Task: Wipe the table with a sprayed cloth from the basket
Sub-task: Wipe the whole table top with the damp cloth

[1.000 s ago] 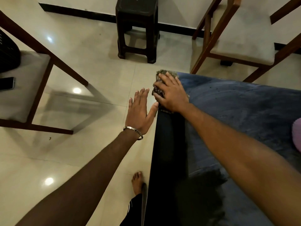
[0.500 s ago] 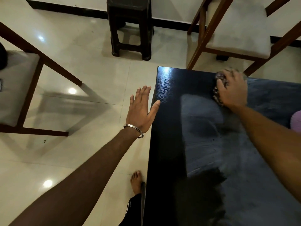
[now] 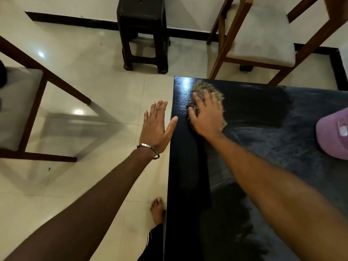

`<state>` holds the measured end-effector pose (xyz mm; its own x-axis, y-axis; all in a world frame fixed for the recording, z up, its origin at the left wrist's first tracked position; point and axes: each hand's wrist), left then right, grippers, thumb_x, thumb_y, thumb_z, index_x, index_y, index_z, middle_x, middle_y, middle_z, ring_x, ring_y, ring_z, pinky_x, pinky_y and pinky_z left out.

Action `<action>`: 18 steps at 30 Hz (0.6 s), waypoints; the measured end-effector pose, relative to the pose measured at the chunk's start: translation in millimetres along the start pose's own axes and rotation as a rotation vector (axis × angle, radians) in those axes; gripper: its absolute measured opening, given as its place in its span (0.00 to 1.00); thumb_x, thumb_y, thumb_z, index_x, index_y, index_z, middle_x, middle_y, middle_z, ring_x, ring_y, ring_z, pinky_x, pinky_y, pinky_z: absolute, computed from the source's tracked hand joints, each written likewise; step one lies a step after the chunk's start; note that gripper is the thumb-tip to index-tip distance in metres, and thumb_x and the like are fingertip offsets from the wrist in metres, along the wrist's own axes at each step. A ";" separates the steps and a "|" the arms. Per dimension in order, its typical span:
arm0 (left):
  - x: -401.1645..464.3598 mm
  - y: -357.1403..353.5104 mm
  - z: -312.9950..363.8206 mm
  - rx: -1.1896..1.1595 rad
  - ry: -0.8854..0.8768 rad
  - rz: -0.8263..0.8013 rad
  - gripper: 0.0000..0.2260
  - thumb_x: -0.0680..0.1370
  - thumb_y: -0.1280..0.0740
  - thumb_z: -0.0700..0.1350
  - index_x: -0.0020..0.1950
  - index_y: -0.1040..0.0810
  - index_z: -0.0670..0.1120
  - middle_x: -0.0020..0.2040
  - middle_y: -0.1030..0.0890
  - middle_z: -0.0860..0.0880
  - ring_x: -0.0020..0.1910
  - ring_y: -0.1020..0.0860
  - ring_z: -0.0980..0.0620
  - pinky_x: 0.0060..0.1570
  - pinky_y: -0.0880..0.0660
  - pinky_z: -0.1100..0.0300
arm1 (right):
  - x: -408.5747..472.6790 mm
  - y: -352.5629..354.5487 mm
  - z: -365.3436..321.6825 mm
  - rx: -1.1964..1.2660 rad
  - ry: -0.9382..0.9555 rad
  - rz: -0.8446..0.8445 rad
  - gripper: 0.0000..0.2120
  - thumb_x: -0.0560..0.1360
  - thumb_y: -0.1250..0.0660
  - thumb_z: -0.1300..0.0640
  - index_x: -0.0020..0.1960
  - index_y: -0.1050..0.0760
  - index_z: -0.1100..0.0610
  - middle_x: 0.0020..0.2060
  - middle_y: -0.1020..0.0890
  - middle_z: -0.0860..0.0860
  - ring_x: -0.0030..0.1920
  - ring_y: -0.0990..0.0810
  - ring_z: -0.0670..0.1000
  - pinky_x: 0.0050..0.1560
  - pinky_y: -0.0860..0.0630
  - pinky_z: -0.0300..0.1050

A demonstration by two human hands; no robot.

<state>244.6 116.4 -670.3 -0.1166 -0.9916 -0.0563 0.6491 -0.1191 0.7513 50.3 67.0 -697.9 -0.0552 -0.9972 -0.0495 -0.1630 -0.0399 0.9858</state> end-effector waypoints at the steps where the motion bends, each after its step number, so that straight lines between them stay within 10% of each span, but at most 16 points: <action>1: -2.9 0.1 1.7 0.001 -0.012 -0.002 0.33 0.77 0.54 0.65 0.79 0.45 0.48 0.79 0.44 0.49 0.79 0.51 0.50 0.76 0.56 0.51 | -13.1 -2.5 -18.5 0.001 0.091 -0.027 0.30 0.78 0.51 0.36 0.78 0.39 0.44 0.78 0.38 0.55 0.78 0.43 0.59 0.77 0.46 0.62; 6: -15.6 -4.2 10.4 0.025 -0.036 -0.024 0.34 0.77 0.55 0.64 0.78 0.45 0.48 0.79 0.44 0.49 0.78 0.50 0.50 0.76 0.55 0.50 | -76.6 -4.0 8.9 0.017 0.440 -0.097 0.28 0.79 0.45 0.39 0.77 0.36 0.46 0.78 0.37 0.52 0.79 0.42 0.56 0.77 0.45 0.58; 13: -38.5 -7.0 26.0 0.045 -0.052 -0.062 0.34 0.77 0.56 0.65 0.78 0.45 0.48 0.79 0.43 0.49 0.79 0.50 0.49 0.76 0.55 0.49 | -123.2 29.8 192.9 -0.037 -0.217 0.064 0.29 0.78 0.45 0.42 0.76 0.32 0.53 0.74 0.32 0.61 0.73 0.34 0.64 0.74 0.40 0.61; 18: -59.8 -3.6 28.0 0.128 -0.055 -0.097 0.36 0.76 0.59 0.66 0.79 0.48 0.48 0.80 0.47 0.49 0.79 0.52 0.49 0.77 0.56 0.49 | -129.1 22.3 153.7 0.009 -0.535 0.059 0.28 0.80 0.43 0.44 0.77 0.34 0.53 0.76 0.36 0.63 0.74 0.38 0.66 0.74 0.43 0.64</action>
<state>228.2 177.6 -651.3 -0.2175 -0.9710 -0.0995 0.5320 -0.2033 0.8220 -97.7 204.4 -694.2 -0.5580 -0.8267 -0.0716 -0.1531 0.0178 0.9880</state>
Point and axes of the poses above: each hand's wrist, its own x-axis towards the middle knuckle, its own y-axis out of the back of the hand, z = x × y
